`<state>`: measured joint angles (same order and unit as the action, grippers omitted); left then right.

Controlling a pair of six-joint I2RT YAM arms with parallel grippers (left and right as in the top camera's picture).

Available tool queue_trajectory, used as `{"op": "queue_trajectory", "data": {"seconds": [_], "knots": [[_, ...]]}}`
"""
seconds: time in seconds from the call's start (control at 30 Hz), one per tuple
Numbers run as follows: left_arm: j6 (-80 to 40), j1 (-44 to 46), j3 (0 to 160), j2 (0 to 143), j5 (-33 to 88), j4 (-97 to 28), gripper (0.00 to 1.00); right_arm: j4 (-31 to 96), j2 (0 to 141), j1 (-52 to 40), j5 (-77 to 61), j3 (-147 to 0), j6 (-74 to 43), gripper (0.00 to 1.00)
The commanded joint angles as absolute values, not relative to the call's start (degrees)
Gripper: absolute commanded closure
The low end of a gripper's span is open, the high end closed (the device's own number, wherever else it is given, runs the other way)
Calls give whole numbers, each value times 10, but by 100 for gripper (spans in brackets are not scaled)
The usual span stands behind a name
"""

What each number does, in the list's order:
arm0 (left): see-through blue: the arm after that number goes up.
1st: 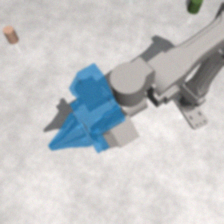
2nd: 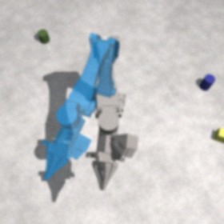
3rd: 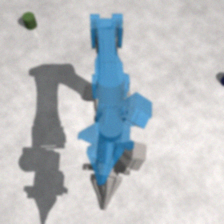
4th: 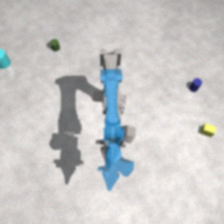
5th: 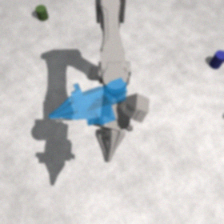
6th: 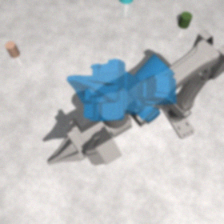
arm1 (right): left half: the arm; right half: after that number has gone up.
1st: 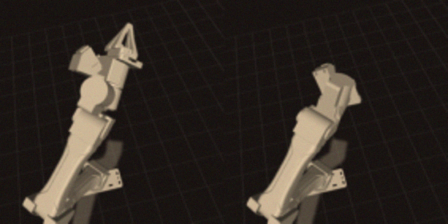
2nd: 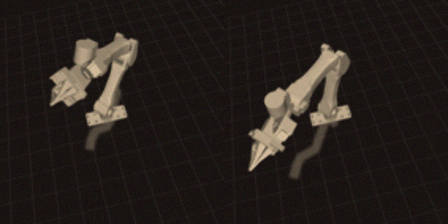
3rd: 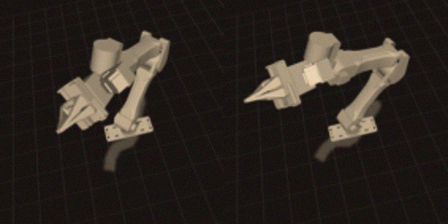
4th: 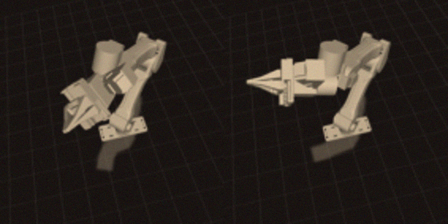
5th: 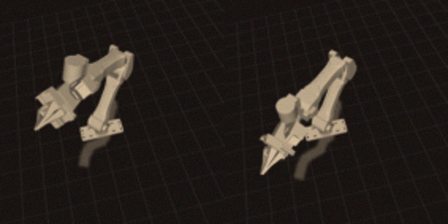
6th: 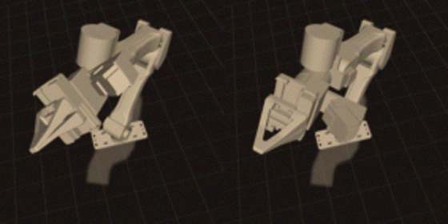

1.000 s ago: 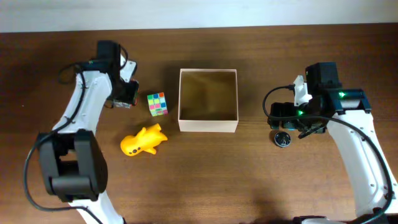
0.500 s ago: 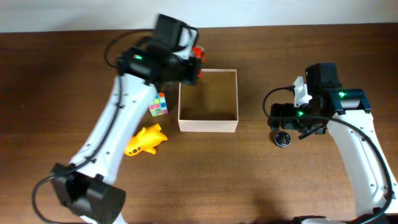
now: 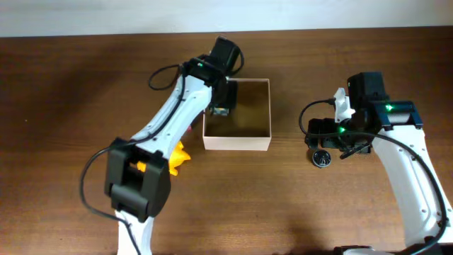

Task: Pack container
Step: 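Carry the truck over the white box and release it inside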

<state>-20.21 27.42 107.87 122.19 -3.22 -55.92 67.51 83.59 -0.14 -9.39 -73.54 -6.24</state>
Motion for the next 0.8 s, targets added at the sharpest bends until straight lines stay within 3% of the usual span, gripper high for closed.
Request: {"op": "queue_trajectory", "data": {"seconds": [0.0, 0.17, 0.3, 0.47, 0.77], "knots": [[-212, 273, 1082, 1239, -39, -557, 57, 677, 834, 1, -97, -746, -64, 1], [-212, 273, 1082, 1251, -39, -558, 56, 678, 834, 1, -97, -746, -64, 1], [-212, 273, 1082, 1251, -39, -558, 46, 678, 834, 1, -97, -746, -64, 2], [-213, 273, 1082, 1251, -39, -557, 26, 678, 834, 1, -97, -746, -64, 1], [-216, 273, 1100, 1251, -36, -571, 32, 689, 834, 1, -84, -746, -62, 1]]}}
